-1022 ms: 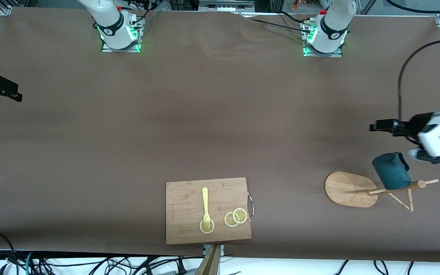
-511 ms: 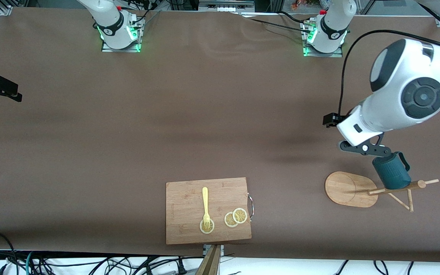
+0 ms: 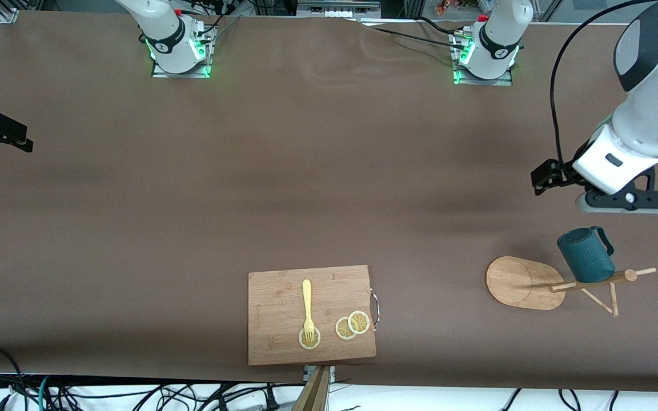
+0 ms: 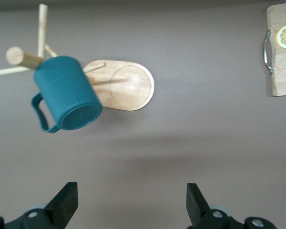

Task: Pass cup and hang on rack
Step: 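Open the left gripper and draw it back from the rack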

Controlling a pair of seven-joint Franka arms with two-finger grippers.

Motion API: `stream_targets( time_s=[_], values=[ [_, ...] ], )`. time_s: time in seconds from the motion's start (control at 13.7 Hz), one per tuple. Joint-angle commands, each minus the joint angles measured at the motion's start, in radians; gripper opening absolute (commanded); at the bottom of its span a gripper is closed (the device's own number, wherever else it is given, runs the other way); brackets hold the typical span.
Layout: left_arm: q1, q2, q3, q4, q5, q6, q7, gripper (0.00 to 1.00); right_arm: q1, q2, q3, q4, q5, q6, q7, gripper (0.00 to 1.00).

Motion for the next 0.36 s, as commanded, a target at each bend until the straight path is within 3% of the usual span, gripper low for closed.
stream_targets(
  time_s=[0.0, 0.29],
  values=[
    [-0.001, -0.166, 0.021, -0.231, -0.024, 0.081, 0.106, 1.00, -0.004, -0.005, 0.006, 0.001, -0.010, 0.003, 0.001, 1.00],
    [-0.021, -0.163, 0.064, -0.219, -0.059, 0.079, 0.127, 1.00, -0.006, -0.005, 0.006, 0.001, -0.010, 0.003, 0.001, 1.00]
  ],
)
